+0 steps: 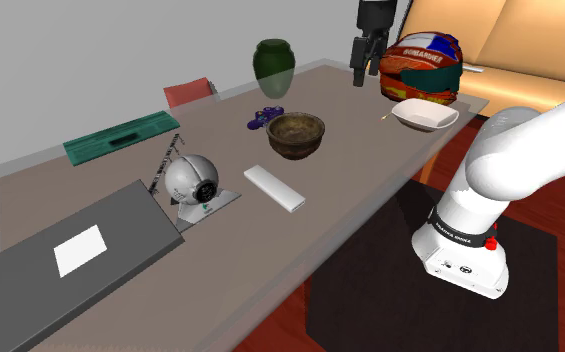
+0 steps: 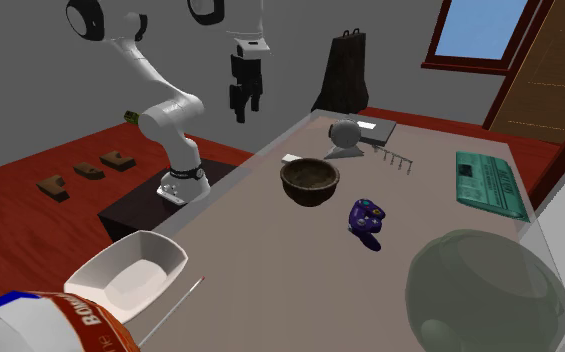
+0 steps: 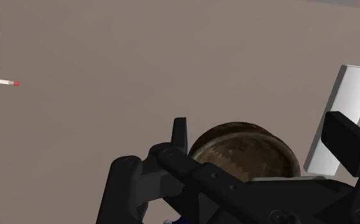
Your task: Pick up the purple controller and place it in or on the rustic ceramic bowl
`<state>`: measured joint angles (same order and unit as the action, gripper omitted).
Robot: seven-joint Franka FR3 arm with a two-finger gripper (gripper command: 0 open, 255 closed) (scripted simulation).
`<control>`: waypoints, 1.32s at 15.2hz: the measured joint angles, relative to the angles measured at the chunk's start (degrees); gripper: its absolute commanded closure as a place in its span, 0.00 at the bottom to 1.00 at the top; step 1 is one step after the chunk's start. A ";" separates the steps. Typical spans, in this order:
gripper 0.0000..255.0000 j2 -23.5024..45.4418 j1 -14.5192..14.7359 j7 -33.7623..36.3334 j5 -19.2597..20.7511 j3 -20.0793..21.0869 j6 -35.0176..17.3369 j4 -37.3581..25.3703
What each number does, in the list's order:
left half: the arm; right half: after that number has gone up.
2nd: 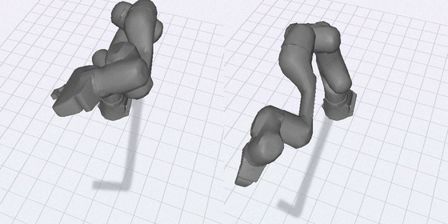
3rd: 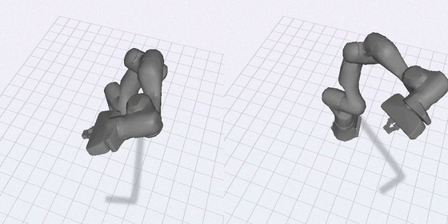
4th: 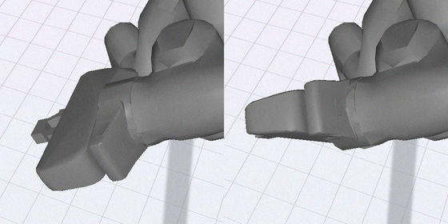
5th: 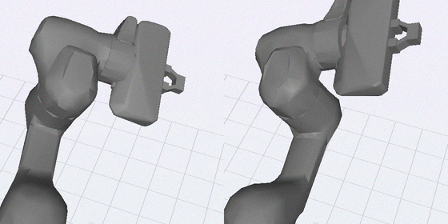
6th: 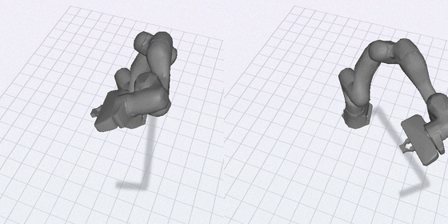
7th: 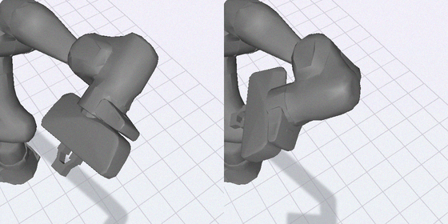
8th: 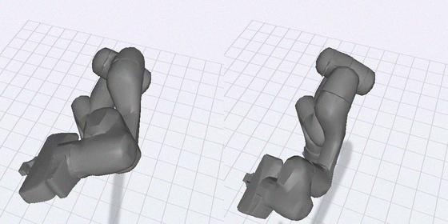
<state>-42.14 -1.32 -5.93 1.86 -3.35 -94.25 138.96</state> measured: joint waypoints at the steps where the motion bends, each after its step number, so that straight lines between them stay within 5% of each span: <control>1: 0.00 0.00 0.00 0.00 0.00 0.00 0.00 0.00; 20: 0.00 38.14 3.34 -11.31 6.13 -0.07 -22.54 -17.24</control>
<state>-4.00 2.02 -17.24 7.99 -3.41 -116.79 121.72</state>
